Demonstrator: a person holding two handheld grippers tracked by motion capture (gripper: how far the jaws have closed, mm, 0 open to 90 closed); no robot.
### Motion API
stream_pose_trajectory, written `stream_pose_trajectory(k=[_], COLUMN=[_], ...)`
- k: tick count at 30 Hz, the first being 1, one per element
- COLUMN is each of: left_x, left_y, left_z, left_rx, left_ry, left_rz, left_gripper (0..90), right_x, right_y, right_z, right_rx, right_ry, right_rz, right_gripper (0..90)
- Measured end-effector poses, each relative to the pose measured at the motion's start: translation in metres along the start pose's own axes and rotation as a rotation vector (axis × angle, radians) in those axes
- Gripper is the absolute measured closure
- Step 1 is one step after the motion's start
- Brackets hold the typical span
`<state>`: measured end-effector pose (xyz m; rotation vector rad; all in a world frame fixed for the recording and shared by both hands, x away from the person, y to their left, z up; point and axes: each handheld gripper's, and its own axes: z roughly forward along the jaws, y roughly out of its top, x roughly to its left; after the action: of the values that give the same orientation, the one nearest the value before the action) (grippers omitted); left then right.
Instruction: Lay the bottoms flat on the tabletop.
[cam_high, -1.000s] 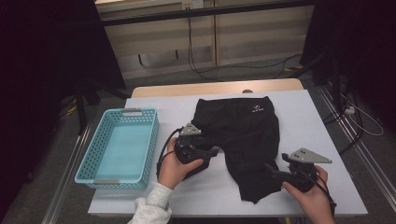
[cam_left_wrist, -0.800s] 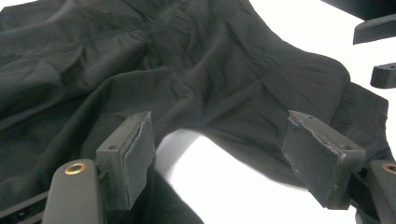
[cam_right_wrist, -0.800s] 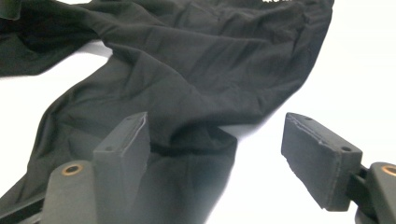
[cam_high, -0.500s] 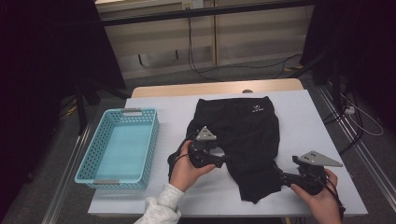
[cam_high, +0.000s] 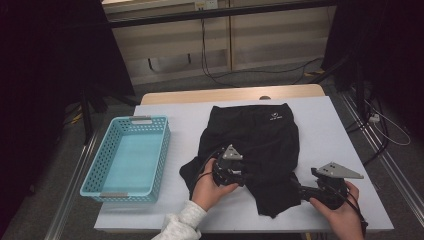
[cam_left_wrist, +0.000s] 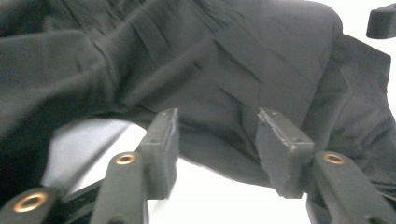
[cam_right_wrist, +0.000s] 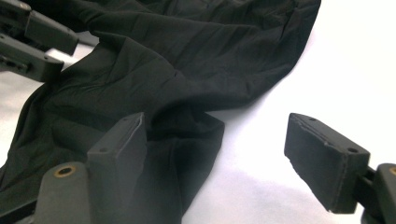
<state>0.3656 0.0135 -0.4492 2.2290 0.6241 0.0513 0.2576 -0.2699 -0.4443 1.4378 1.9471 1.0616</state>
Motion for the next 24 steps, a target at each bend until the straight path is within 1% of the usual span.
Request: stream_pose_trajectory(k=[2, 4, 5, 8, 9, 11, 12, 15, 19, 21, 24], left_x=[-0.002, -0.003, -0.003, -0.003, -0.004, -0.003, -0.003, 0.0, 0.007, 0.011, 0.017], left_y=[-0.001, -0.003, -0.003, -0.003, -0.003, -0.003, -0.003, -0.002, 0.003, 0.004, 0.004], left_z=[0.003, 0.006, 0.006, 0.007, 0.007, 0.007, 0.006, 0.002, -0.01, -0.015, -0.02], left_rx=[0.022, 0.032, 0.034, 0.049, 0.05, 0.053, 0.052, 0.04, -0.008, -0.029, -0.041], left_ry=[-0.011, -0.013, -0.017, -0.035, -0.038, -0.041, -0.04, -0.052, -0.061, -0.053, -0.05], left_rz=[0.002, 0.0, 0.006, -0.002, -0.005, -0.013, -0.032, -0.051, -0.082, -0.093, -0.112], left_gripper=[55.7, 61.4, 66.3, 79.8, 83.3, 86.8, 87.3, 88.0, 88.2, 88.2, 88.3], right_x=[-0.001, -0.001, -0.001, -0.001, -0.001, -0.001, -0.001, -0.001, -0.002, -0.003, -0.002], right_y=[0.0, 0.0, 0.0, 0.0, -0.001, -0.001, -0.001, 0.0, 0.0, -0.001, -0.002], right_z=[-0.001, -0.001, -0.001, -0.002, -0.001, -0.001, -0.001, -0.001, -0.002, -0.002, -0.002], right_rx=[-0.002, -0.003, -0.003, -0.003, -0.002, 0.001, 0.001, 0.0, -0.002, 0.003, 0.014], right_ry=[-0.001, -0.002, -0.003, -0.003, -0.003, -0.003, -0.002, -0.001, -0.004, -0.001, 0.014], right_rz=[0.002, 0.002, 0.001, -0.001, -0.002, -0.002, -0.004, -0.007, 0.0, -0.001, -0.01], right_gripper=[20.8, 20.8, 20.8, 20.8, 20.9, 21.0, 21.0, 21.2, 21.7, 24.8, 28.7])
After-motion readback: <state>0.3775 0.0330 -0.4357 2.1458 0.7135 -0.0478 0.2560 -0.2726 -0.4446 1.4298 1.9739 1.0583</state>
